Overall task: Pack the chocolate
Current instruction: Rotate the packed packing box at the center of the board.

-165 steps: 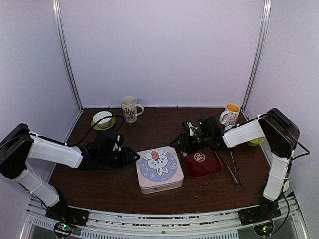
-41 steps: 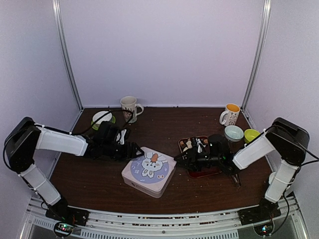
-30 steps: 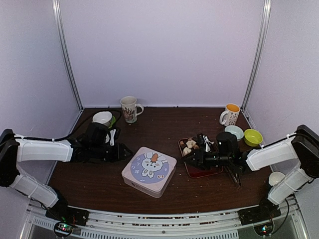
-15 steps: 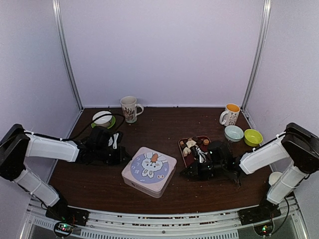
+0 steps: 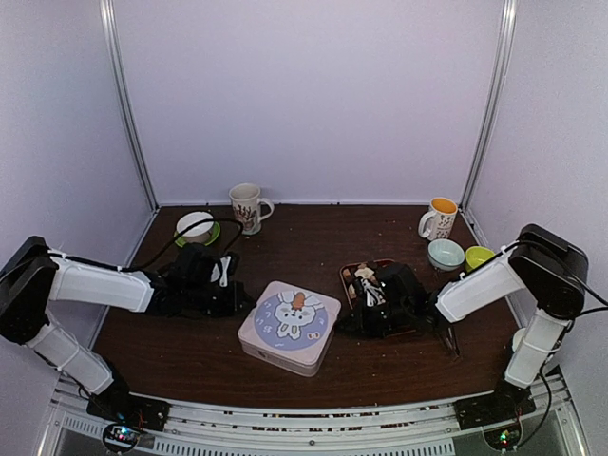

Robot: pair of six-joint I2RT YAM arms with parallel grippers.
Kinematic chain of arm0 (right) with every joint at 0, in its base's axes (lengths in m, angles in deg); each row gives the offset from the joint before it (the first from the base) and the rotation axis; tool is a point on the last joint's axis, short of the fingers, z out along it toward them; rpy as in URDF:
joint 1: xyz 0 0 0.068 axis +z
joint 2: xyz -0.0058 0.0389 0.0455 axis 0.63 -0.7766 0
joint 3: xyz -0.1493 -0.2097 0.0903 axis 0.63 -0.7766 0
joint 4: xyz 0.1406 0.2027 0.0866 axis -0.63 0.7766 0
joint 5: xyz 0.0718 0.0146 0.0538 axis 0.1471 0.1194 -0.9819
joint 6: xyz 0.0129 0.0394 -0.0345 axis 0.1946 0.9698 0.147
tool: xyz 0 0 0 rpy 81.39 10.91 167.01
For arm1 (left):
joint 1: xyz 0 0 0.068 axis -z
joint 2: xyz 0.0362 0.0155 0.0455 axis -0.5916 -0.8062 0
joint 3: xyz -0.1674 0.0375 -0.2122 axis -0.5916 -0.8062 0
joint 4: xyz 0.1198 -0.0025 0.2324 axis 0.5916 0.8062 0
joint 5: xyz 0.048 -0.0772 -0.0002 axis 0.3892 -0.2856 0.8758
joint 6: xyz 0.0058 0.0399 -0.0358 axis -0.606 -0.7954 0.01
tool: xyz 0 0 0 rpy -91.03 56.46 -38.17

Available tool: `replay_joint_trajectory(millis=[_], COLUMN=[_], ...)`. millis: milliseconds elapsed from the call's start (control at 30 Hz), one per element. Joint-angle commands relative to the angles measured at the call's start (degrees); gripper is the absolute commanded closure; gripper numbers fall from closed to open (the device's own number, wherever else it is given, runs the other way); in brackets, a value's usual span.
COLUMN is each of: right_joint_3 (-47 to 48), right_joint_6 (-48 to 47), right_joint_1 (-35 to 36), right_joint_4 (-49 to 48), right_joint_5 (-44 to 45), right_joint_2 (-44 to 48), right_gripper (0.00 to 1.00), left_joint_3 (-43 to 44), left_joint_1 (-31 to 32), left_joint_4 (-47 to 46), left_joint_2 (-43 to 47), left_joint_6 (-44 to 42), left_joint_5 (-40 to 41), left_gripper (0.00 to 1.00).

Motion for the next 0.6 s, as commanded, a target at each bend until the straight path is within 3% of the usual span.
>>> replay_joint_trajectory(millis=[0, 567], right_joint_3=[4.97, 11.42], right_joint_6=[-2.4, -10.09], right_joint_1=[-0.19, -2.49], right_joint_4=[-0.63, 8.75], right_joint_5=[0.97, 1.79], right_joint_2=[-2.07, -2.37], right_gripper=[1.0, 0.99], left_joint_3=[0.53, -2.15], left_joint_1=[5.96, 8.71], left_joint_4=[4.87, 8.64], left_joint_2=[-1.95, 6.12], left_joint_6=[3.18, 8.51], left_joint_5=[-3.42, 2.77], left_gripper=[1.0, 1.0])
